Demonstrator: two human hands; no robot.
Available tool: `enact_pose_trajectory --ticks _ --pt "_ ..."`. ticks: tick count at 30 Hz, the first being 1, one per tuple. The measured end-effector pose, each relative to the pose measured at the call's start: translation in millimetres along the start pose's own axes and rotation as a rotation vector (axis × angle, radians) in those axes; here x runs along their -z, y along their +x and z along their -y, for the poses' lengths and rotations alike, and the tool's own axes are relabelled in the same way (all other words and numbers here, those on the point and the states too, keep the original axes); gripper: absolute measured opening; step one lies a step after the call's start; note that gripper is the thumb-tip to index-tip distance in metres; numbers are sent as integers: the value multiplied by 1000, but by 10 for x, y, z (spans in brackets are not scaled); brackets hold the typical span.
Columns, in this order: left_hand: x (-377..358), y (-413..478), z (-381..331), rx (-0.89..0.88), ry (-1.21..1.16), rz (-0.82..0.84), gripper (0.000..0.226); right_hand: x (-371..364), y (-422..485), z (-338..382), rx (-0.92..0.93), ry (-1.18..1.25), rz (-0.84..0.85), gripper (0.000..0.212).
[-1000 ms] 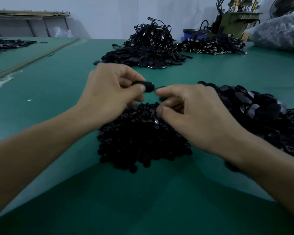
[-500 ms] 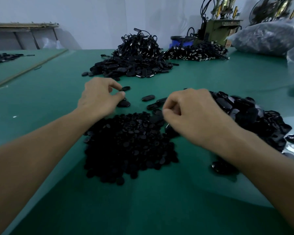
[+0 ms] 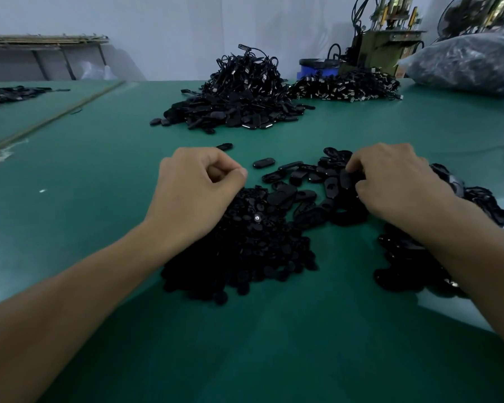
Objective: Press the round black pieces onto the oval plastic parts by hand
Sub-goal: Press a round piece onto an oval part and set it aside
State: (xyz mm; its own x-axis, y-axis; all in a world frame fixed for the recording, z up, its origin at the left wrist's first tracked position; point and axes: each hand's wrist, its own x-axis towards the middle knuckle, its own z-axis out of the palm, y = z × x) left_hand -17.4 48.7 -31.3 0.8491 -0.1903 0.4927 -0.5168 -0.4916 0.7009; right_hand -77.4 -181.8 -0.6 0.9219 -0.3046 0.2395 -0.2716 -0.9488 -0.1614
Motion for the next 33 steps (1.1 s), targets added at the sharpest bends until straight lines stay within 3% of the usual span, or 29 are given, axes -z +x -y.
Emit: enact_pose_trajectory --ticks 4,7,10,13,18,26,33 --pt "33 -65 -23 -36 -32 -13 17 -1 48 -58 3 118 -128 35" --pt "26 -95 -54 -75 -81 -8 14 -7 60 -22 132 317 -188 32" --pt "3 -149 -86 -94 -119 47 3 -49 16 84 277 607 -13 25" --pt "-4 -158 -76 -97 -109 60 8 -115 -46 195 349 859 168 24" --pt "6 -146 -74 -100 -116 99 12 -138 -94 281 374 1037 213 24" --pt "0 -125 -50 -104 -186 142 19 -123 -143 326 379 1153 167 23" --pt "-13 -111 -28 -99 -176 95 19 -164 -121 294 393 965 99 21"
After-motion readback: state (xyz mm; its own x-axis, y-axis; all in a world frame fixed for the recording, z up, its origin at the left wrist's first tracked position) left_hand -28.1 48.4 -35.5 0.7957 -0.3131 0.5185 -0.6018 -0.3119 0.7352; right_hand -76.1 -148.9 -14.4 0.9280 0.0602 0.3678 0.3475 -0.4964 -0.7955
